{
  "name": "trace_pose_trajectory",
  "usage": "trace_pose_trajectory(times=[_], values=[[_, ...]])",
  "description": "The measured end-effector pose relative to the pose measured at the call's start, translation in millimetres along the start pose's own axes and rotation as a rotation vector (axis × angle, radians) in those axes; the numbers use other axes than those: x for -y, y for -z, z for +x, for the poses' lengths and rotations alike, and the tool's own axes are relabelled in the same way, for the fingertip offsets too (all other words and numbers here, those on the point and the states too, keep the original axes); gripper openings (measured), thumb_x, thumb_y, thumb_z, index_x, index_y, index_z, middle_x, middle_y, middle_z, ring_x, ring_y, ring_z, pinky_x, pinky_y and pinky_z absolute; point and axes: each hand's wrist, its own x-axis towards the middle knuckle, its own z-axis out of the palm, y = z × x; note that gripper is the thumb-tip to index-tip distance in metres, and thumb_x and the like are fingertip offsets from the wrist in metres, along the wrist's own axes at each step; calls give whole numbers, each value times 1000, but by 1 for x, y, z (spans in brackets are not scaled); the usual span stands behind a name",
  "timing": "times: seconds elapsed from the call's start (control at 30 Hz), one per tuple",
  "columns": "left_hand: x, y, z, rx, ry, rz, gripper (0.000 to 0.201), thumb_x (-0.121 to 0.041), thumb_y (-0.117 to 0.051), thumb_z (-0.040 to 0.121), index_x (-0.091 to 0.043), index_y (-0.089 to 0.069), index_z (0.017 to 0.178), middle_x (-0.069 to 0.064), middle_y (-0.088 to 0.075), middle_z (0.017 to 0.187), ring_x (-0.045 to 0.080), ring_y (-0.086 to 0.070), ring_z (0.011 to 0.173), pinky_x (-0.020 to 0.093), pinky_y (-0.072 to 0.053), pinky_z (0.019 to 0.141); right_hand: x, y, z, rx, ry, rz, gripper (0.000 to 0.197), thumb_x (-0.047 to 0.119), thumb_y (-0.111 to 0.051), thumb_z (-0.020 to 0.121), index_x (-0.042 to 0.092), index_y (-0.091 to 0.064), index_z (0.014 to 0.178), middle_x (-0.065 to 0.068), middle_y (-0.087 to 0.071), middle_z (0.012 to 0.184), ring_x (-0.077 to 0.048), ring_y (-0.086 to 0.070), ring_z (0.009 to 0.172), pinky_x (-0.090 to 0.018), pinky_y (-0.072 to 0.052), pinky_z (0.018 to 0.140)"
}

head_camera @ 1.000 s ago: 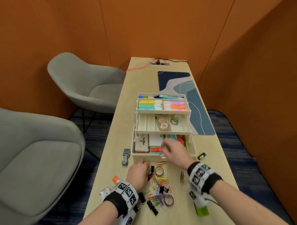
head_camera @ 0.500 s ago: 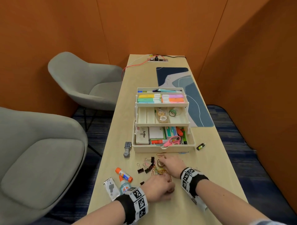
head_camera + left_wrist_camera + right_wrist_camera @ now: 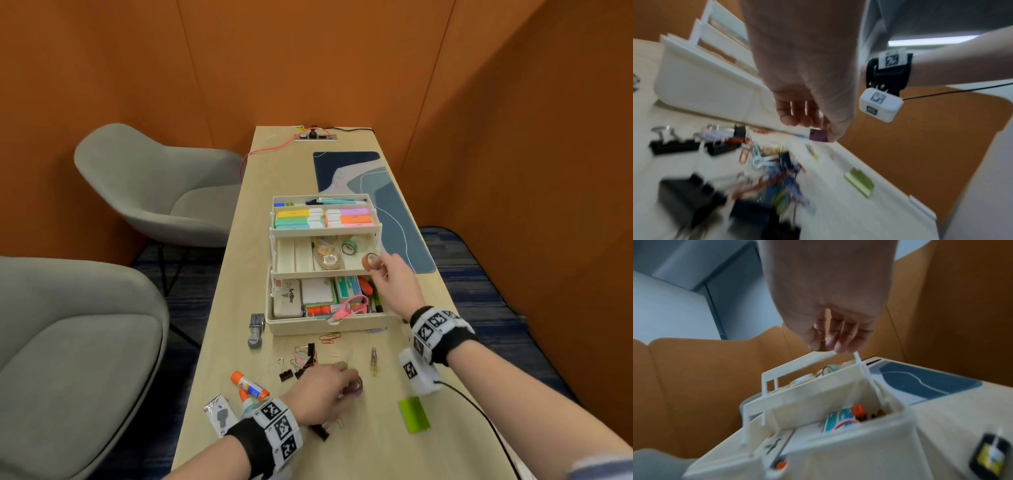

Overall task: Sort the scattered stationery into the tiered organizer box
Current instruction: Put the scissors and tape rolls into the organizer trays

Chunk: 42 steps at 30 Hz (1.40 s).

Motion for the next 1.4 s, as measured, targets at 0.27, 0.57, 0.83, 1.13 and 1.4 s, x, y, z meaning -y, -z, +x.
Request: trace_pose_trajectory(times=[0.27,0.57,0.83,1.13,1.4], values=[[16,56,31,-299,115,-76,16,-30,-51,95,-20,-53,108,-5,-49,106,9,-48,80,22,-39,68,-6,-17,66,198,29,-553,23,20,-45,92,18,-63,108,-8,-54,116,-27,-46,110,-42,-39,93],[36,110,112,-417,190,109,9,-24,-51,96,-18,-55,102,-1,-45,105,14,-44,72,28,-35,57,4,-25,90,126,110,-349,35,11,-43,84,27,-57,111,0,-57,119,-23,-46,112,-41,-30,87],[52,103,139,-303,200,242,13,-15,-57,92,-13,-51,104,7,-45,109,26,-52,92,37,-43,64,0,-36,101,58,4,-99,23,9,-54,78,26,-67,86,10,-66,88,-14,-58,95,-32,-22,80],[51,103,138,-312,167,237,20,-10,-58,90,-12,-53,109,7,-46,119,27,-52,97,35,-38,65,2,-37,102,148,-119,141,11,26,-67,79,27,-66,90,12,-70,86,-6,-57,90,-35,-22,87],[51,105,134,-314,179,232,19,-13,-56,91,-15,-54,110,6,-47,111,25,-52,94,32,-35,65,-2,-37,99,211,-112,-31,11,18,-60,82,25,-67,86,10,-67,82,-10,-56,90,-56,-5,111]])
